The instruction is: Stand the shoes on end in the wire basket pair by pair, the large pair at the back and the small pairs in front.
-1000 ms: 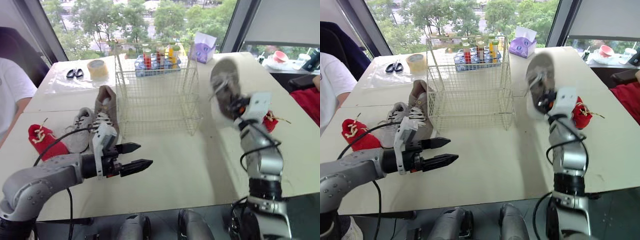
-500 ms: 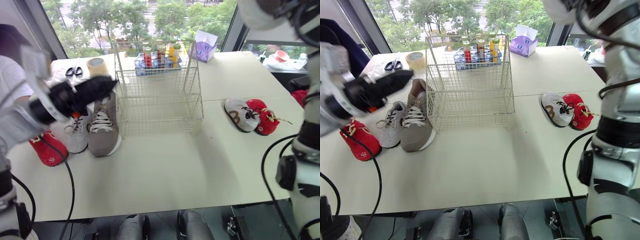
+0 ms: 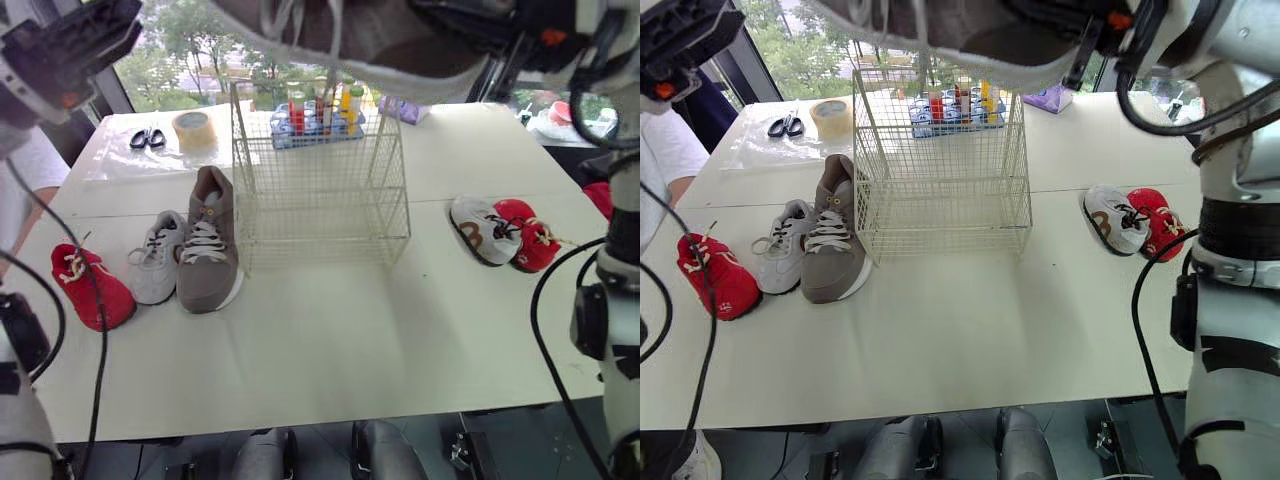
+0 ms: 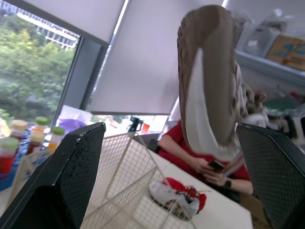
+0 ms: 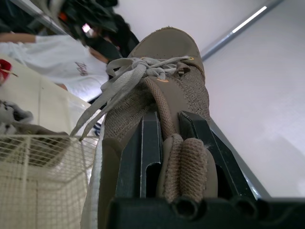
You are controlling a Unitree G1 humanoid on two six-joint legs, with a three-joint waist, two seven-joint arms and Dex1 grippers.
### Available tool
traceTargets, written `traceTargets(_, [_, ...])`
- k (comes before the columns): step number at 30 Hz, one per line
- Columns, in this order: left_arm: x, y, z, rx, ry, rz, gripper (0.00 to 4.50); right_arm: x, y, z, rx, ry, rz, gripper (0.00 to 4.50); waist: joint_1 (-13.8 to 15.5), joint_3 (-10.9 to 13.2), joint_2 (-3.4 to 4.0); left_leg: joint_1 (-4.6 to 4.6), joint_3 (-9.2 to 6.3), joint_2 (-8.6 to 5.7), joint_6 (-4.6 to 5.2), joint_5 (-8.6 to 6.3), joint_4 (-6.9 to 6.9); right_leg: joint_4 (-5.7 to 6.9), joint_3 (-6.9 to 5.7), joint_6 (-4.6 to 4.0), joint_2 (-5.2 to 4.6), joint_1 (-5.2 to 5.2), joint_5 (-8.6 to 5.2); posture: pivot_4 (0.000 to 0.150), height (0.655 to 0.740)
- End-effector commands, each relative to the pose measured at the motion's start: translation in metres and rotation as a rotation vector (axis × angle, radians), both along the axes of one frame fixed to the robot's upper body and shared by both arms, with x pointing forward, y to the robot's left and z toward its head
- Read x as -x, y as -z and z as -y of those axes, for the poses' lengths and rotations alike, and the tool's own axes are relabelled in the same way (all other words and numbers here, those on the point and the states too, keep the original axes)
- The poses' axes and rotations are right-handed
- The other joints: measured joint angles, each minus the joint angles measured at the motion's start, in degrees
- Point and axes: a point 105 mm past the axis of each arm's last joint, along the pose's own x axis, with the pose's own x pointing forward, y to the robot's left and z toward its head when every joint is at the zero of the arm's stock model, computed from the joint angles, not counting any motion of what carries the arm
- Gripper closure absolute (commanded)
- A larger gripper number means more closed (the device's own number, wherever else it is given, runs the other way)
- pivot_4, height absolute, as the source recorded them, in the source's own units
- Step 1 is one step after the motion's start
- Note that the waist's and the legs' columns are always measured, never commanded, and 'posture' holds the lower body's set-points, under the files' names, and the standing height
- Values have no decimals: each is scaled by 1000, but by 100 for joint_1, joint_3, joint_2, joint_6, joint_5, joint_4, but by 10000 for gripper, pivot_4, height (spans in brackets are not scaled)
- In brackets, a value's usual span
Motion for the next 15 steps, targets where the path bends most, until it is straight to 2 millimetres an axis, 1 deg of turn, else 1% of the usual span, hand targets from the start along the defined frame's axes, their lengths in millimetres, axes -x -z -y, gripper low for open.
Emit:
traceTargets(1, [2,-5,8,-22,47,30,0,18,-10,-2,-16,-27,89,43214,-7,0,0,0,0,0,0,0,0,0,0,0,0,-1,0,1500,7400])
traceTargets(4, [-2,-3,16,-11,94,18,0,20,-3,-6,6,-40,83,43214,-11,1,-2,0,1,1,0,0,-2,2,0,0,1,-4,0,1500,7400])
traceTargets(7, [-3,-2,28,-19,157,21,0,20,6,-11,40,-42,77,43214,-12,1,-2,1,1,1,-1,0,-1,3,0,0,3,-4,0,1500,7400])
traceTargets(10, [0,1,37,-50,213,34,0,19,11,-13,54,-40,76,43214,-13,1,-2,1,1,1,-1,0,-1,4,1,0,3,-4,0,1500,7400])
traceTargets(15, [-1,-1,40,-54,226,47,0,17,21,-13,87,-25,73,43214,-13,1,-2,2,1,1,-1,1,1,11,1,0,3,-5,0,1500,7400])
